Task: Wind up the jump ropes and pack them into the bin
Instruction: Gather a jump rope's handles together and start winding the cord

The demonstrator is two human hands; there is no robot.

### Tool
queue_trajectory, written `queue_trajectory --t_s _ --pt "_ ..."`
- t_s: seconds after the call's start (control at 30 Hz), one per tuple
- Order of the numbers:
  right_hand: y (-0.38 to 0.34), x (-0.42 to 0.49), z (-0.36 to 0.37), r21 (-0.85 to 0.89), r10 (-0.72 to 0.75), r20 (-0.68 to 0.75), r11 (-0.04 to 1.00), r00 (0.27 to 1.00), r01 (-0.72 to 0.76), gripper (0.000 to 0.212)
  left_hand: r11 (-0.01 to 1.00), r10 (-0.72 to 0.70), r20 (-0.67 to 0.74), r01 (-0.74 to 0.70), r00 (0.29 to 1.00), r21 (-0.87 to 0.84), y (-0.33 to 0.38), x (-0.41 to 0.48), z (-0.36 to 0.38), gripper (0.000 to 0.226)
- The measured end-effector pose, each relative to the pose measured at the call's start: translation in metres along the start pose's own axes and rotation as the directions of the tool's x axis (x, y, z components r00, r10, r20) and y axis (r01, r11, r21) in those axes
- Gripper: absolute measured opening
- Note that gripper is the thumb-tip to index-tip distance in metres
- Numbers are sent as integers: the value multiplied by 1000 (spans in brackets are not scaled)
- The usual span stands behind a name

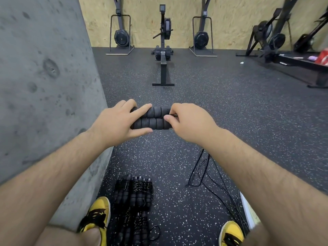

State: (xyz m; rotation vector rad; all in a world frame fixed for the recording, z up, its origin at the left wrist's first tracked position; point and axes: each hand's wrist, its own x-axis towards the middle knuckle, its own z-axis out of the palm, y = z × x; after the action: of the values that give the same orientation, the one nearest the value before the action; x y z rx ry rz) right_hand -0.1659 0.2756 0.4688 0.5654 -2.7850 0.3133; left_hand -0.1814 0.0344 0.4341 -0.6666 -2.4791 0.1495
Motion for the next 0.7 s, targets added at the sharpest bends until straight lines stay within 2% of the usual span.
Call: queue_trajectory --t_s 0.13,0.27,0.33,0.43,0.53,0.63,0.7 --pt "7 0 -7 -93 -68 33 993 997 71 24 1000 -14 48 14 999 -2 -7 -3 4 73" --pt "18 3 -20 -182 -206 -44 964 978 195 29 998 -2 120 9 993 -64 -11 -5 3 74" --pt "23 5 -21 -144 -244 -85 962 966 230 27 991 58 159 -37 986 -132 -7 -7 -2 71" --pt "37 13 -18 33 -214 -96 975 972 218 20 956 129 135 -87 982 -281 4 -11 -13 70" --pt "50 15 -16 340 -160 -53 925 986 168 18 907 131 29 -108 991 -407 14 -13 -26 69" --pt "46 12 2 573 -99 46 817 994 55 22 868 91 11 -74 996 -491 22 -11 -35 67" --pt "34 11 18 755 -56 120 654 991 -55 25 879 31 -13 -33 999 -477 25 -8 -36 67"
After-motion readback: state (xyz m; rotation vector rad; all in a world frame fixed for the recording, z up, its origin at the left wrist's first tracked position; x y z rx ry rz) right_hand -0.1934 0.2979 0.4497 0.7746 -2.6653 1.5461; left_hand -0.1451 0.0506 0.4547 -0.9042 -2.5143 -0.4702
